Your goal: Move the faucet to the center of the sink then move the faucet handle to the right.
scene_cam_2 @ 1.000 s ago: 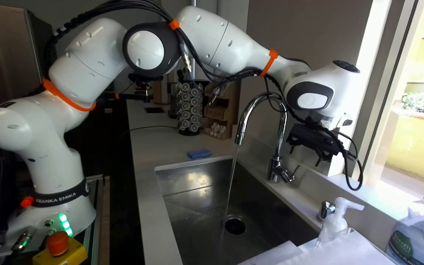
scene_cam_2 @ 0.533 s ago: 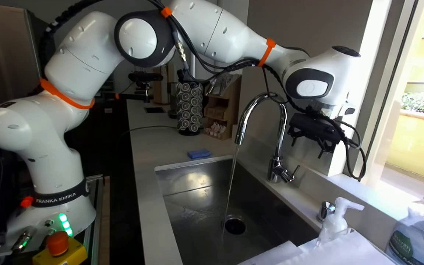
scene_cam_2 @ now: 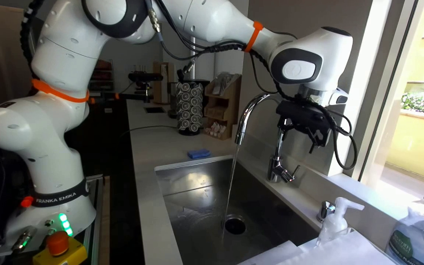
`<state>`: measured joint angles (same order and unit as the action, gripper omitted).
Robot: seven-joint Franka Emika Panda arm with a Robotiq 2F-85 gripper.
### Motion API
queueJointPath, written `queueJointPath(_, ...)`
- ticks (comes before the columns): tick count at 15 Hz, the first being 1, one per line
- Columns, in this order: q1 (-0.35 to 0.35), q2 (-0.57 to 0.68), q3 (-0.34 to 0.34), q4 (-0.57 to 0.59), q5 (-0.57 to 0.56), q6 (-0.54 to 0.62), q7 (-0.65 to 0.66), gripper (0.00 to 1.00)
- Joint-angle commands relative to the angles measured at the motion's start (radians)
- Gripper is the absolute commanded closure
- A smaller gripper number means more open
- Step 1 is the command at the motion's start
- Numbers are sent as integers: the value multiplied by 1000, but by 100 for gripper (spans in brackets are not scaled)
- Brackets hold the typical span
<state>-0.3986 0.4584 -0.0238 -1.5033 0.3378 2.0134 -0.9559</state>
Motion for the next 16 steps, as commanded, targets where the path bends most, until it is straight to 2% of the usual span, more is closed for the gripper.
queueJointPath(1, 29, -171, -44, -220, -42, 42, 20, 0)
queueJointPath(7, 70, -392, -117, -471, -119, 55, 92, 0)
queueJointPath(11, 87, -532, -163, -605, -229, 46, 151, 0)
queueJointPath(16, 103, -673, -207, -723, -285, 51, 125, 0)
